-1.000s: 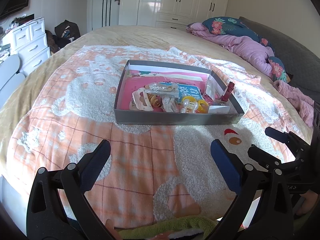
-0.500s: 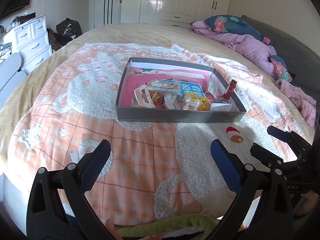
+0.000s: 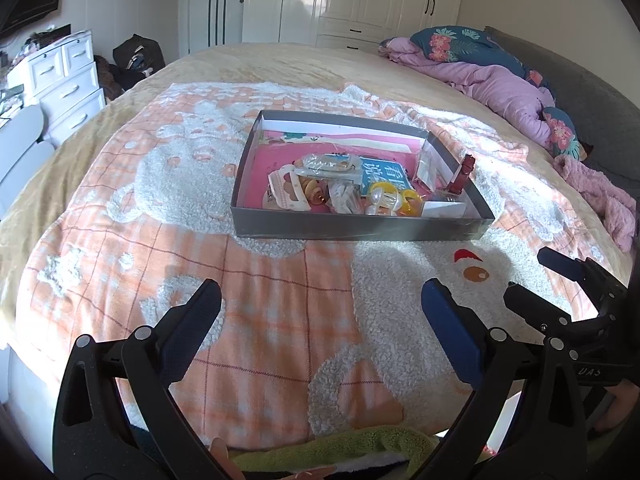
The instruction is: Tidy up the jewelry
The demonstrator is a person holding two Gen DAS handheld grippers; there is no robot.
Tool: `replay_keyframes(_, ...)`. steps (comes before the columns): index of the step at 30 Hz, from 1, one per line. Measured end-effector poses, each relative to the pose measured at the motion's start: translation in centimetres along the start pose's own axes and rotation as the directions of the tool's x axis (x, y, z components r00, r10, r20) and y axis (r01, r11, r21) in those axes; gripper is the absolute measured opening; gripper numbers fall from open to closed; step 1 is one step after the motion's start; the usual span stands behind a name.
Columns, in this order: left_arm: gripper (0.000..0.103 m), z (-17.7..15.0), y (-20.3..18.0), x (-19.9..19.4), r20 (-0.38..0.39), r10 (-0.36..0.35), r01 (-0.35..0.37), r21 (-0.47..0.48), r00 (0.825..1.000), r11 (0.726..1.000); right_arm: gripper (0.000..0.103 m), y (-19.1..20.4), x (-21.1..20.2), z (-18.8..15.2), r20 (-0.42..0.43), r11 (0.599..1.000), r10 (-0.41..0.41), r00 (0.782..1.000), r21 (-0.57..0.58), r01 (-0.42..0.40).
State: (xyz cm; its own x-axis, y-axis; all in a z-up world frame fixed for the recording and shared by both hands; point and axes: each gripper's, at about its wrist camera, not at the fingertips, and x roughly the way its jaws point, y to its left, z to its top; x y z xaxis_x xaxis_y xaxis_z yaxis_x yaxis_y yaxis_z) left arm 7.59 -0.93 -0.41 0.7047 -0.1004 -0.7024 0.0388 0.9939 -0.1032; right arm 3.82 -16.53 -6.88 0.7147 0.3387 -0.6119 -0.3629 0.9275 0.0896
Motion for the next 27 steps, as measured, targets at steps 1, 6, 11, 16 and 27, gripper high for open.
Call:
replay_keyframes(1,0.094,0.0,0.0,0.0,-0.001,0.002,-0.002,0.0,1.0,1.0,0.098,-0.1,0.0,0.0,0.0,1.0,0.001,1.0,0.003,-0.001)
replay_keyframes(6,0.094,0.0,0.2,0.0,-0.005,0.003,-0.003,-0.001,1.0,1.0,0.098,0.0,0.1,-0.1,-0.006,1.0,0.001,1.0,0.001,-0.001)
replay_keyframes(11,0.094,-0.1,0.3,0.3,-0.013,0.01,-0.01,0.003,1.0,1.0,0.098,-0.1,0.2,-0.2,-0.013,1.0,-0.001,1.0,0.002,0.001)
replay_keyframes(16,0.094,-0.2,0.8,0.5,-0.027,0.002,-0.003,-0.02,1.0,1.0,0.098,-0.5,0.6,-0.2,-0.024,1.0,-0.014,1.0,0.003,0.014)
replay_keyframes(27,0.094,0.3,4.8,1.5,-0.05,0.091,-0.096,-0.106,0.995,0.99,0.098,-9.9,1.9,-0.1,-0.061,0.97,-0.176,0.982,0.157,0.184)
